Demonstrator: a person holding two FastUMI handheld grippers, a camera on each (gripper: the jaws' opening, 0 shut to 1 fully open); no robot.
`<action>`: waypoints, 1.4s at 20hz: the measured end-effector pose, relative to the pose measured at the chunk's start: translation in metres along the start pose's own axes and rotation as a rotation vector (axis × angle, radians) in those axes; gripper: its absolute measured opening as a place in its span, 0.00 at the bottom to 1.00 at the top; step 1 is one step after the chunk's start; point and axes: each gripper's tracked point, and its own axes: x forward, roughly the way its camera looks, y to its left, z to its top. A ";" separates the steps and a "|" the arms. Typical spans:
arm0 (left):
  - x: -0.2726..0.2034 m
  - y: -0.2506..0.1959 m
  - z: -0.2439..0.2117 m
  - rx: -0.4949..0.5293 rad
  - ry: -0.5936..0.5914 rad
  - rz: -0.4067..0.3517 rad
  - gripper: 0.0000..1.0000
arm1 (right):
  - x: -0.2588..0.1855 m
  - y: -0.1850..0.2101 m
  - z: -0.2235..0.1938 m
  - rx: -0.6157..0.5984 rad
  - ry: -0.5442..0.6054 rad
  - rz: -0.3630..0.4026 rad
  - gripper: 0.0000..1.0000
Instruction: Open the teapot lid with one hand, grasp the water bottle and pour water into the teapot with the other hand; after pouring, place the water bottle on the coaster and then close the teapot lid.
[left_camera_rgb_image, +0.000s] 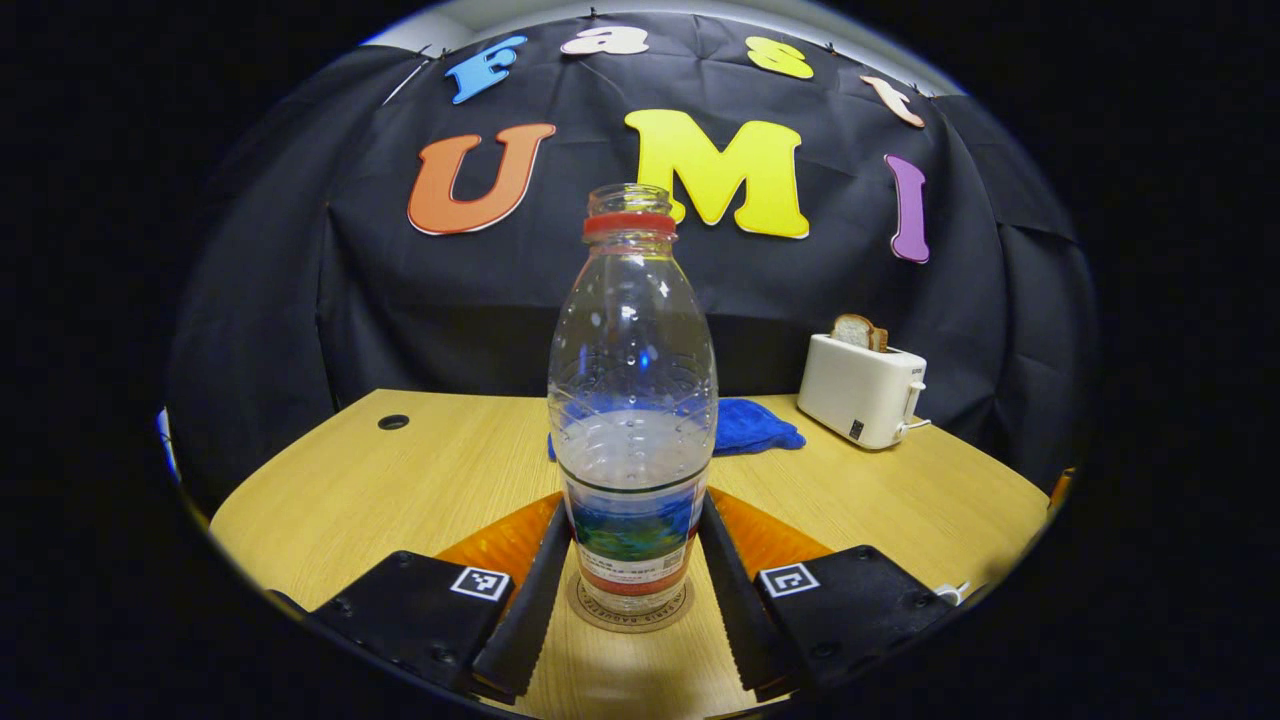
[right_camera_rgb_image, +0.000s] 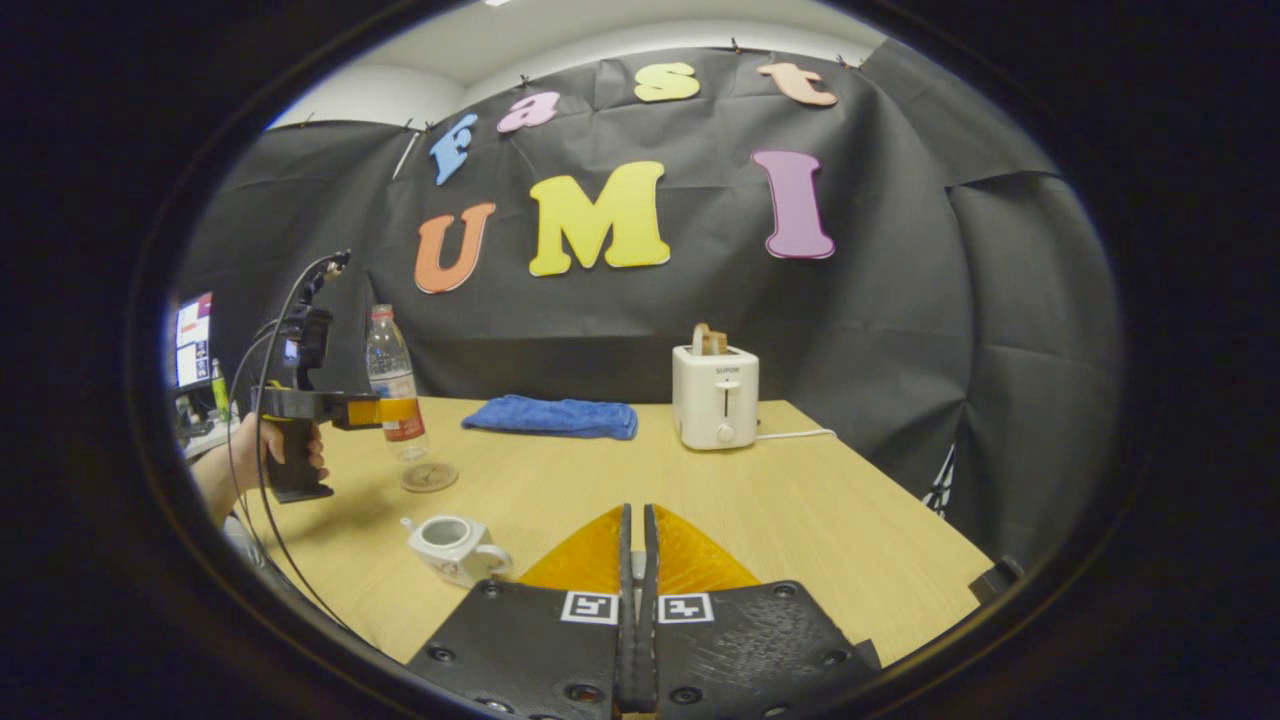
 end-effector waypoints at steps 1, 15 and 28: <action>0.005 0.003 -0.004 -0.002 0.008 0.005 0.76 | 0.002 0.000 -0.001 0.001 0.005 -0.002 0.00; 0.019 0.005 -0.029 0.025 0.084 0.004 0.82 | 0.005 0.009 -0.011 -0.020 0.028 0.012 0.00; -0.039 0.013 -0.053 0.043 0.168 0.012 1.00 | 0.007 0.060 0.011 -0.035 -0.017 0.122 0.00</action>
